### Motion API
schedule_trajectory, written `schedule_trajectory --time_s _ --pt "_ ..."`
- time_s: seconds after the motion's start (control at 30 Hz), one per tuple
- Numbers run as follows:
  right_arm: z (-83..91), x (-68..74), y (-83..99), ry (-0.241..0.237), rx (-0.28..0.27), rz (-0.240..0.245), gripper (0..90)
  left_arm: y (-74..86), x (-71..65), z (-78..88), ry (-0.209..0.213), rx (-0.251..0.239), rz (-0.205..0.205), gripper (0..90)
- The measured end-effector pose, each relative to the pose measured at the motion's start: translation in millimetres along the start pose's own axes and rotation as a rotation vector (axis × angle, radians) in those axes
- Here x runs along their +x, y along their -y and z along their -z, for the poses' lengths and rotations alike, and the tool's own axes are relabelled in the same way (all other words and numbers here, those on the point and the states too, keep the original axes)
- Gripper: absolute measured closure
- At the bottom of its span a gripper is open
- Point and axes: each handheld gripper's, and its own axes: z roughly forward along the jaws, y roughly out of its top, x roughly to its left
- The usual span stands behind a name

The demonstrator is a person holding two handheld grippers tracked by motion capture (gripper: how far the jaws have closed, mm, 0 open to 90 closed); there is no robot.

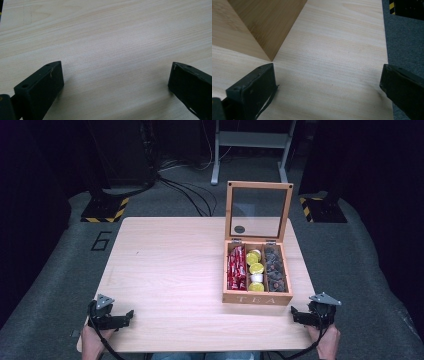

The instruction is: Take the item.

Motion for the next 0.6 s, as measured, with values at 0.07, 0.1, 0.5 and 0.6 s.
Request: schedule_trajectory --time_s 0.07,0.1,0.5,0.6 --pt "-0.3 -0.3 -0.2 -0.004 0.001 0.002 0.0 0.0 0.0 0.0 0.000 0.000 0.000 0.1" --pt "-0.8 -0.2 -0.6 -0.006 0.003 -0.007 0.0 0.0 -0.1 0.0 0.000 0.000 0.002 0.1" --pt "-2.9 -3.7 -1.6 -0.046 0.017 -0.017 0.0 -2.1 -1.4 -0.6 -0.005 0.005 -0.011 0.0" --pt "-2.8 -3.3 -1.6 -0.045 0.018 -0.016 0.0 -1.9 -2.9 -1.1 0.000 -0.005 -0.004 0.0"
